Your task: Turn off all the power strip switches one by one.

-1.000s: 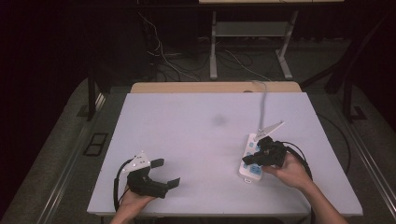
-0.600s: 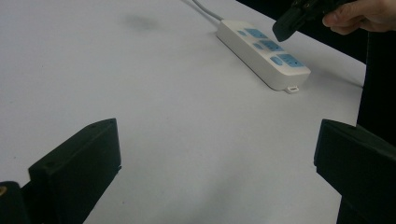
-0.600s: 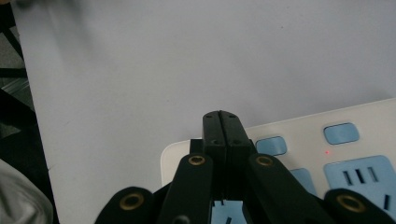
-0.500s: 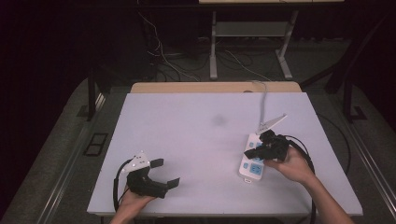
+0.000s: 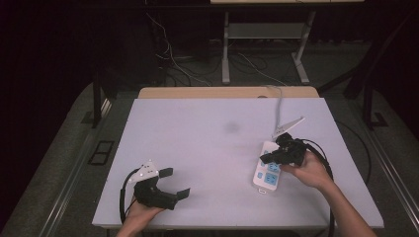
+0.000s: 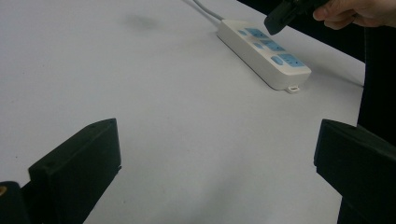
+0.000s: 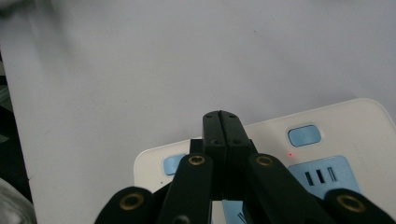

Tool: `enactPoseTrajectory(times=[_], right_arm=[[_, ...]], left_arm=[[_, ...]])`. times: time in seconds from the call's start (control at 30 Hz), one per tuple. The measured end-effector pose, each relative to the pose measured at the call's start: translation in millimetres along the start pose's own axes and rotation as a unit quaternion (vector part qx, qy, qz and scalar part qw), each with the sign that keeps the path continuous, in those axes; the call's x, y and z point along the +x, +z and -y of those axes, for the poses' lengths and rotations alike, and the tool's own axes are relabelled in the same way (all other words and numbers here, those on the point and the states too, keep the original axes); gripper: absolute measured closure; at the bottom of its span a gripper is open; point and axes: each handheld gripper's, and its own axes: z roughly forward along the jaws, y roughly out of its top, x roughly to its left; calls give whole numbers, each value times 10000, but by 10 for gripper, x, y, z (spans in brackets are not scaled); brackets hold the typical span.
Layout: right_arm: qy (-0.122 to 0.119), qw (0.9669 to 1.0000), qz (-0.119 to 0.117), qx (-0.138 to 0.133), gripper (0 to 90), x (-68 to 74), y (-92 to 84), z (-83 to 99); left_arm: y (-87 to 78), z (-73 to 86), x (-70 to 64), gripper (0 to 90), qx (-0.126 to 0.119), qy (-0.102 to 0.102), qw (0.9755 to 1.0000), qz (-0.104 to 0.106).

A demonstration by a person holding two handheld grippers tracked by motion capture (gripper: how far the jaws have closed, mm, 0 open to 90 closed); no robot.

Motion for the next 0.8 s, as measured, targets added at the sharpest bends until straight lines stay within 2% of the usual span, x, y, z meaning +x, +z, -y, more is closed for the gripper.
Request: enactPoseTrajectory(times=[0.8], right_arm=[[4, 9995, 106, 295, 900, -111, 187, 5]], left_arm=[[-5, 1, 2, 0, -3, -4, 10000, -11]])
